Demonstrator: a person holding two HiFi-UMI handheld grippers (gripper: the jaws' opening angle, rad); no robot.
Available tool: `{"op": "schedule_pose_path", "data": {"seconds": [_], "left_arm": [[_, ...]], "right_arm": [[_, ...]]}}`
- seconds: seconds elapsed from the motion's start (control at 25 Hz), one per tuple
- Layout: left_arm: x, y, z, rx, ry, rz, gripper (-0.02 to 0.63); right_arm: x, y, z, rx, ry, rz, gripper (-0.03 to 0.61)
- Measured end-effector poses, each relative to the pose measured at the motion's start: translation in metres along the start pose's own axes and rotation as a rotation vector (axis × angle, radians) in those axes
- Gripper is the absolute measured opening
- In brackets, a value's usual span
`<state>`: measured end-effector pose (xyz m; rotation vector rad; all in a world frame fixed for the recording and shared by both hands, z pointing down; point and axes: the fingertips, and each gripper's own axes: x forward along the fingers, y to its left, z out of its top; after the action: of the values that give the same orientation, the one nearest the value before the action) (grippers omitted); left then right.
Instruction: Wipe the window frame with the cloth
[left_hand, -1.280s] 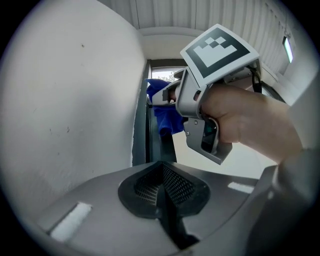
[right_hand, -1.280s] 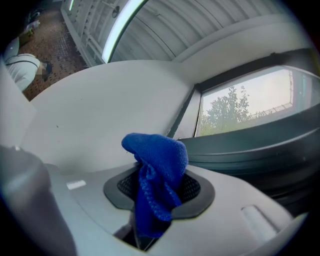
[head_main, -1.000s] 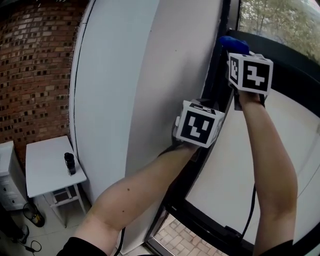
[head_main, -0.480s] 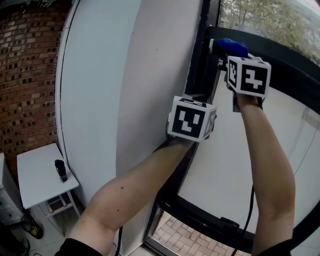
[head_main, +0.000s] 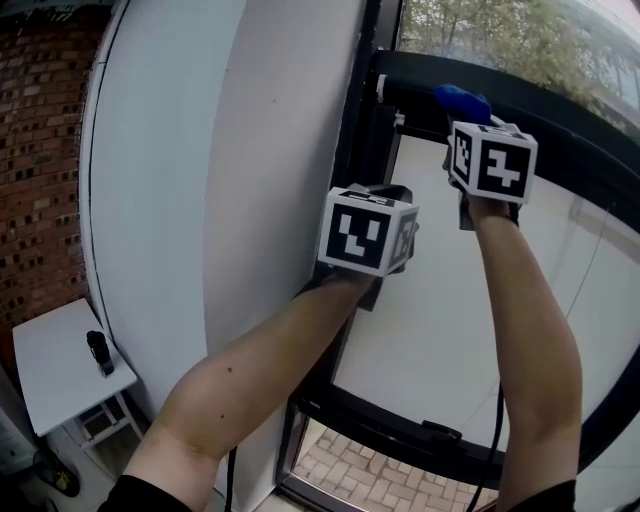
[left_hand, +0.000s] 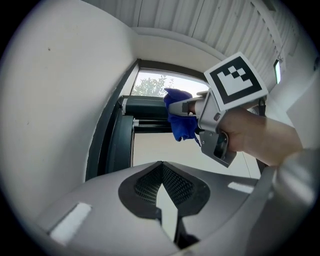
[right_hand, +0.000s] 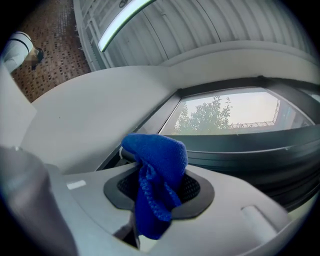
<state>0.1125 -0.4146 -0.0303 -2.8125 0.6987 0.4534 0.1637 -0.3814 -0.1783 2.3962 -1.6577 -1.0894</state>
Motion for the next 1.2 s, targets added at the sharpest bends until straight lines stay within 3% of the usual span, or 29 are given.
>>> {"op": "schedule_pose_path", "data": {"seconds": [0.36, 0.6, 0.72, 0.88, 1.04, 1.2], "left_arm": [[0.003, -0.002, 0.039, -0.031, -0.071, -0.023, -0.014], [0.009, 0.005, 0.081, 0.058, -0.083, 0.012, -0.012], [0.009, 0.005, 0.095, 0.033, -0.117, 0.006, -0.011], [0.017, -0.008, 0.109, 0.006, -0.137, -0.046, -0.011], [0.023, -0.006, 0.113, 0.059, -0.108, 0.014, -0.011], [0.028, -0.035, 0.118, 0.056, -0.127, -0.041, -0.011]], "right_arm": [[-0.02, -0.037, 0.005, 0.008, 0.018, -0.053, 0.142], [-0.034, -0.056, 0.006, -0.016, 0.036, -0.086, 0.143], [-0.044, -0.063, 0.002, -0.026, 0.05, -0.101, 0.143], [-0.049, -0.073, 0.004, -0.04, 0.082, -0.117, 0.143], [-0.044, -0.073, 0.006, -0.042, 0.094, -0.111, 0.143], [-0.054, -0.088, 0.004, -0.039, 0.077, -0.116, 0.143]]}}
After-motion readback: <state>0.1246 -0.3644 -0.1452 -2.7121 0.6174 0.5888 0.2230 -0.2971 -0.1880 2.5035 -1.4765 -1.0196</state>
